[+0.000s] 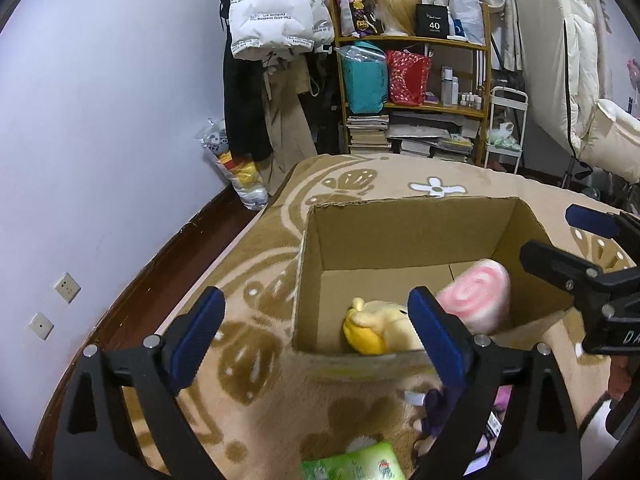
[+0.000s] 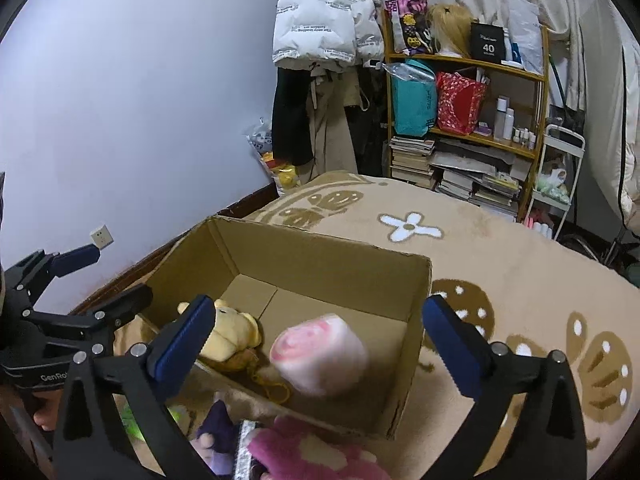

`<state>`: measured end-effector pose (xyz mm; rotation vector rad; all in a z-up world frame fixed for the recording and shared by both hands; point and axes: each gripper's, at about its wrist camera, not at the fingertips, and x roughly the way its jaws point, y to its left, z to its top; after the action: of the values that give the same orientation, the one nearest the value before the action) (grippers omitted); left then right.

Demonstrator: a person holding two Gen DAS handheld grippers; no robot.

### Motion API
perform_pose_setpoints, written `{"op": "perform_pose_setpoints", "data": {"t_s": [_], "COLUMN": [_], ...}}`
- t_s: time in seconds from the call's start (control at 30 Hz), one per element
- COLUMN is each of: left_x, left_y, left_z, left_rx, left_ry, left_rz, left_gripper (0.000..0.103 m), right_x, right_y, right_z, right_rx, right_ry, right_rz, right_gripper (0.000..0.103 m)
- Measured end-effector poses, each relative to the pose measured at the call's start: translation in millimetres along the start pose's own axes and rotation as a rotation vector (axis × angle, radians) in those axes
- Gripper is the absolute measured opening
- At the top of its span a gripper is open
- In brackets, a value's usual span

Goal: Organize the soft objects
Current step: 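Carry both items over the box and release them inside, then move the right tool to the pink wrapped plush while the left tool approaches the green tissue pack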

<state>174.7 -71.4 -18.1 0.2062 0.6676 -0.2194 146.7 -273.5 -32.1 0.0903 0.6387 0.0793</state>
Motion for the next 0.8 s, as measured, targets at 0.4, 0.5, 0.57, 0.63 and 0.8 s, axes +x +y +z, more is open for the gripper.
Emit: {"op": "perform_pose_setpoints", "data": {"t_s": [0.4,0.5,0.57,0.63,0.8], "left_x": [-58,-69,-76,-84,-98], "left_y": [11,11,10,11,6], "left_z": [-27,-34,-40,-48,-64], "left_rx": [-0.005,-0.003,-0.002,0.0,0.024], "left_ry": [-0.009,0.01,0.023,0.029,0.059], "left_rz": [0.016,0.012,0.014,0.03,0.039], "left_gripper": [0.102,0.102,0.102,0.102,0.102], "right_x": [-54,-67,-72,-79,-90], "right_y": [5,7,7,9,19], "right_z": [-11,-21,-26,-33,-47], "right_rx": [0.061,0.081,0.1,0.12,0.102], "right_ry": [0.01,0.026,0.042,0.055,0.073], "right_rz": [-0.016,-0.034,-0.043,-0.039,-0.053], "right_gripper": [0.103,0.103,0.103,0.103,0.103]}}
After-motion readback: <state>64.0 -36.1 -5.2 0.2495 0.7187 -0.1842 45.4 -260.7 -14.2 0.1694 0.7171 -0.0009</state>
